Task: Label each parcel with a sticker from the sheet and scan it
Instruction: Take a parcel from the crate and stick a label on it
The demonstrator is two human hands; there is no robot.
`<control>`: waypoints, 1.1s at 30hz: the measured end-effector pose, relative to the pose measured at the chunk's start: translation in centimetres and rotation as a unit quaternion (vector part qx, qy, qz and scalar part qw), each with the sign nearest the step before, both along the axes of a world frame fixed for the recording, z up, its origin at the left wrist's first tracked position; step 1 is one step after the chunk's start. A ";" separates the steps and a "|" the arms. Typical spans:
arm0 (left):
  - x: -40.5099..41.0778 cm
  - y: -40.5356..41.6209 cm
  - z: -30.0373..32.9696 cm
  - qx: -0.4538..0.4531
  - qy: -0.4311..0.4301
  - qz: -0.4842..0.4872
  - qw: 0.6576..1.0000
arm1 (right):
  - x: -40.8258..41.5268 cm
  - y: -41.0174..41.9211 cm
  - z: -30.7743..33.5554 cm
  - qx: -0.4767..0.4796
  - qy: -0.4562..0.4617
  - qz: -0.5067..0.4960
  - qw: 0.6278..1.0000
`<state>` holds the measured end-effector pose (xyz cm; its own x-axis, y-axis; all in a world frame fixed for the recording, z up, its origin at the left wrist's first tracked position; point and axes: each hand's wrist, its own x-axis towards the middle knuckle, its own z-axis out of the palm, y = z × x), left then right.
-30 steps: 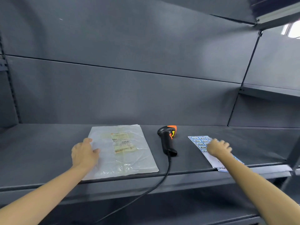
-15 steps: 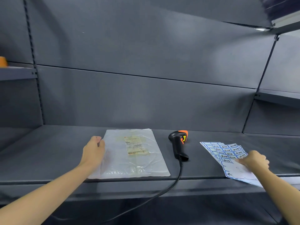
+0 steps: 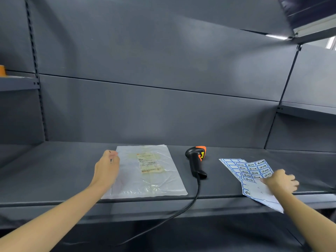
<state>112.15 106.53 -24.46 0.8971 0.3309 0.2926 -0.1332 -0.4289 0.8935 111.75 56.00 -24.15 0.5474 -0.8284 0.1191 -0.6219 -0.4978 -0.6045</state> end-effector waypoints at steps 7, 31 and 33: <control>-0.4 -1.3 0.4 -0.036 -0.012 -0.029 0.999 | 0.6 3.5 1.9 0.015 -0.146 0.158 0.977; -2.5 -4.8 3.9 -0.318 0.068 -0.198 0.925 | -2.1 28.0 3.5 0.072 -0.193 0.497 0.843; -2.4 -4.7 3.9 -0.315 0.068 -0.191 0.927 | -2.5 28.7 3.4 -0.104 -0.229 0.525 0.813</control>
<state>109.73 101.86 -20.55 0.9985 0.0480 0.0252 -0.0361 0.2401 0.9701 109.29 84.68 -20.77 0.7985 0.1307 0.5877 0.4787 -0.7299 -0.4880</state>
